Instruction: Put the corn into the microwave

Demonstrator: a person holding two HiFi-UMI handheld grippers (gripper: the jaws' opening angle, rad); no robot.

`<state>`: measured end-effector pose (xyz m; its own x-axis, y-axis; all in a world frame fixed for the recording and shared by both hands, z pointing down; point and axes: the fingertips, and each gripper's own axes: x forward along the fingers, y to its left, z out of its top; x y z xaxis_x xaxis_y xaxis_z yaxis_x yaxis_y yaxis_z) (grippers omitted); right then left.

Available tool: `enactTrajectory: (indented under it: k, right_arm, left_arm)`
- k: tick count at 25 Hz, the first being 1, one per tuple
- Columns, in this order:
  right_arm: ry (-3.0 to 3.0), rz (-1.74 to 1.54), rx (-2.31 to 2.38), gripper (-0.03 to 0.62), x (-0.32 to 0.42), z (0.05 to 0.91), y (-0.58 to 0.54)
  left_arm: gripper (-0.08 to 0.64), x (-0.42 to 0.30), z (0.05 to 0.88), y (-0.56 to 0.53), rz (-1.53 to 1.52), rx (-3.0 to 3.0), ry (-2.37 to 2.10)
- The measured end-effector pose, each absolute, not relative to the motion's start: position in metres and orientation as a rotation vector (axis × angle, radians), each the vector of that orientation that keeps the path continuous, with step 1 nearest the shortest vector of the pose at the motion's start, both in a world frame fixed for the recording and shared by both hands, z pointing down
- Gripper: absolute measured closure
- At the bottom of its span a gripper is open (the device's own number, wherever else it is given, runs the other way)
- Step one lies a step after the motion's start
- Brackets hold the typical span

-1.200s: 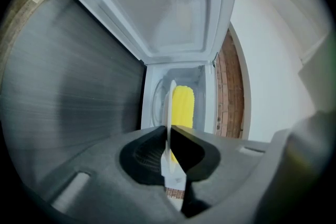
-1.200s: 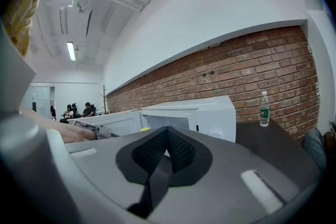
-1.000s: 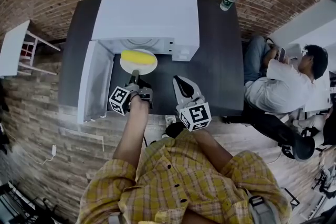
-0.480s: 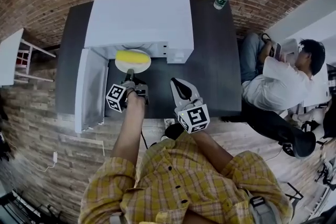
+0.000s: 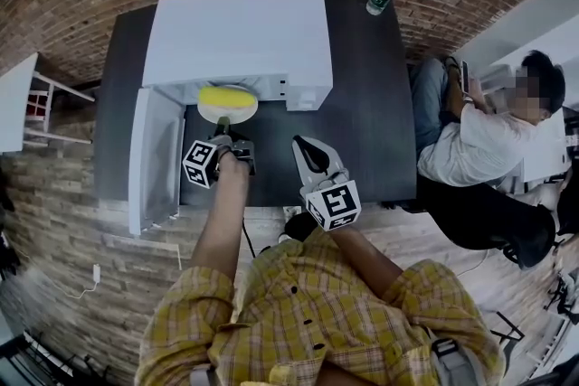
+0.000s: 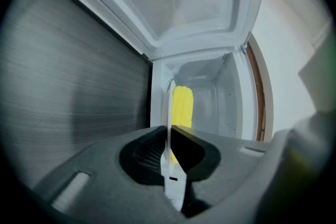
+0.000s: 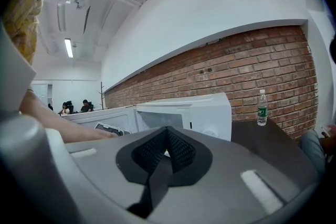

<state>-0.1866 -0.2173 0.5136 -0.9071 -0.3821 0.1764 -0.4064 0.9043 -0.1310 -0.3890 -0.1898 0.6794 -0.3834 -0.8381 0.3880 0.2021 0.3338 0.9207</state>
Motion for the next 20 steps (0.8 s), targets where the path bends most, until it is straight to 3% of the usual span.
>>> enactTrajectory:
  k: [20]
  right_arm:
    - [-2.89, 0.265, 0.631, 0.595, -0.181, 0.523, -0.232]
  left_arm:
    - [0.536, -0.408, 0.695, -0.222, -1.236, 0.57, -1.584]
